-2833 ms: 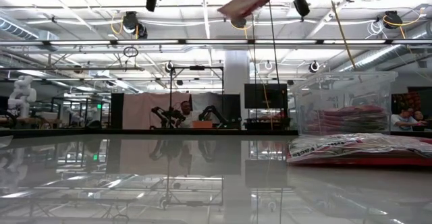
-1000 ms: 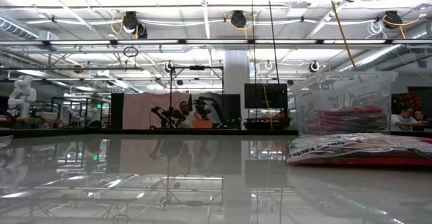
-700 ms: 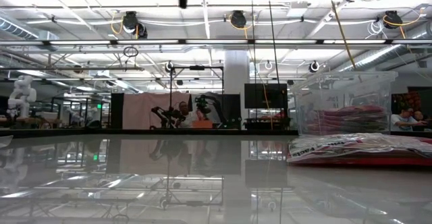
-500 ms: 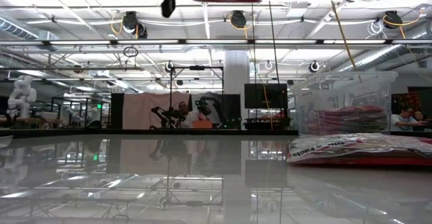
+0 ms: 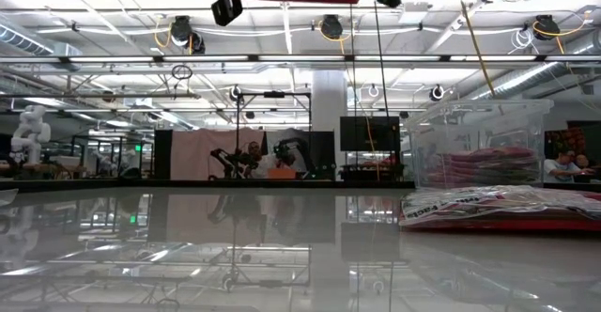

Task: Sort popcorn bags into baskets
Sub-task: Put the red popcorn bag into the transparent container

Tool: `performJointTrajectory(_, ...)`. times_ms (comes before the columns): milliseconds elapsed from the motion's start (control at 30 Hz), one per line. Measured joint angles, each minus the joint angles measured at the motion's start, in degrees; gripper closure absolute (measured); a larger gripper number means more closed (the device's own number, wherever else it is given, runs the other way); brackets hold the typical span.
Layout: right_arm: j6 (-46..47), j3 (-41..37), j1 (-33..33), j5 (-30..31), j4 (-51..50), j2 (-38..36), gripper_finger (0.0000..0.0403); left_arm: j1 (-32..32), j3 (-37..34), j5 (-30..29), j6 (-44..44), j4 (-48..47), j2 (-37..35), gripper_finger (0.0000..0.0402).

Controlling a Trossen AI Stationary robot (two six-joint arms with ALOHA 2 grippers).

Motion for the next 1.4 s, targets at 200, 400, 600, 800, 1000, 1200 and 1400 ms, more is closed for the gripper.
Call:
performJointTrajectory(200, -9.5, 5.2, -1.2, -6.0, -2.8, 6.0, 0.0216, -1.2, 0.0, -0.3, 0.4, -0.4, 0.7, 0.0381)
performJointTrajectory(400, -14.0, 5.2, -2.4, -13.3, -7.3, 8.1, 0.0257, -2.2, 0.0, -1.7, 0.3, 0.1, 1.5, 0.0378)
performJointTrajectory(600, -17.9, 5.2, -2.3, -13.8, -6.5, 8.3, 0.0344, -3.1, 0.0, -3.3, -1.3, 0.4, 2.2, 0.0373)
performJointTrajectory(800, -19.3, 5.1, -2.6, -16.4, -6.6, 8.3, 0.0395, -3.4, 0.0, -5.4, -2.0, 0.7, 2.1, 0.0372)
performJointTrajectory(1000, -19.1, 5.1, -3.0, -16.6, -6.7, 8.3, 0.0374, -3.8, 0.0, -5.4, -1.5, 2.5, 2.1, 0.0372)
performJointTrajectory(1200, -17.6, 5.1, -1.8, -13.5, -3.9, 8.7, 0.0317, -4.5, 0.0, -5.4, -0.9, 3.6, 2.1, 0.0371)
performJointTrajectory(1400, -19.0, 5.1, -0.3, -11.8, -2.9, 9.2, 0.0243, -5.2, 0.0, -5.5, 0.1, 3.3, 2.1, 0.0371)
